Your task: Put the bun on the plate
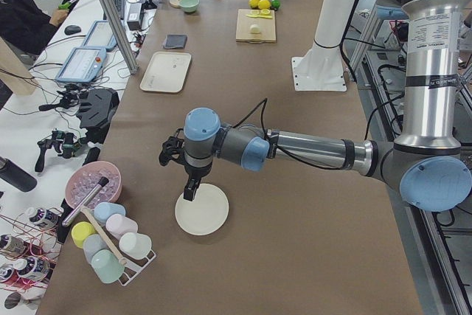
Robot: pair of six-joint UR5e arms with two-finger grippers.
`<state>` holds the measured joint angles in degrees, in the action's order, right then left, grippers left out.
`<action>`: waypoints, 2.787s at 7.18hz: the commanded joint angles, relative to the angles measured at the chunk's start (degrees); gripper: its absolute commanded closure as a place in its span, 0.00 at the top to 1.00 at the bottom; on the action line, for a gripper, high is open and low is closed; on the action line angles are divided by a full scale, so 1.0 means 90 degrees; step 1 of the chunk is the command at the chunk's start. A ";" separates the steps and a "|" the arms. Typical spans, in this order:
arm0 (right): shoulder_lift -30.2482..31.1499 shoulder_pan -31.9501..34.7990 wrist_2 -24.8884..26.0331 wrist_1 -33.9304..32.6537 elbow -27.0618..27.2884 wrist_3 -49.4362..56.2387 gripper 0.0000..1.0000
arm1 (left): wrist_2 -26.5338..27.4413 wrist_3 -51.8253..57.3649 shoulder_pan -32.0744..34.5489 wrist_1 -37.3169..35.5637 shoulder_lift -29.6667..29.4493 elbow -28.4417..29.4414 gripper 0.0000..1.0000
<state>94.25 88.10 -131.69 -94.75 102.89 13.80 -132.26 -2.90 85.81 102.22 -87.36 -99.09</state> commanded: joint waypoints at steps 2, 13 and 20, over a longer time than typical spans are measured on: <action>-0.0052 -0.0033 0.0207 0.0000 0.0081 -0.0010 1.00 | -0.0001 -0.0010 -0.0110 -0.0001 0.0029 0.0013 0.98; 0.0006 -0.0131 0.0169 0.0000 0.0081 -0.0019 1.00 | -0.0011 -0.0010 -0.0198 0.0087 0.0117 -0.0025 0.97; 0.0181 -0.0121 0.0111 -0.0010 0.0207 -0.0009 1.00 | 0.0077 0.0009 -0.0257 0.0117 0.0274 0.0033 0.98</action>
<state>95.21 86.98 -130.43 -94.76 104.05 13.80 -131.74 -2.96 83.83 103.22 -84.89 -98.82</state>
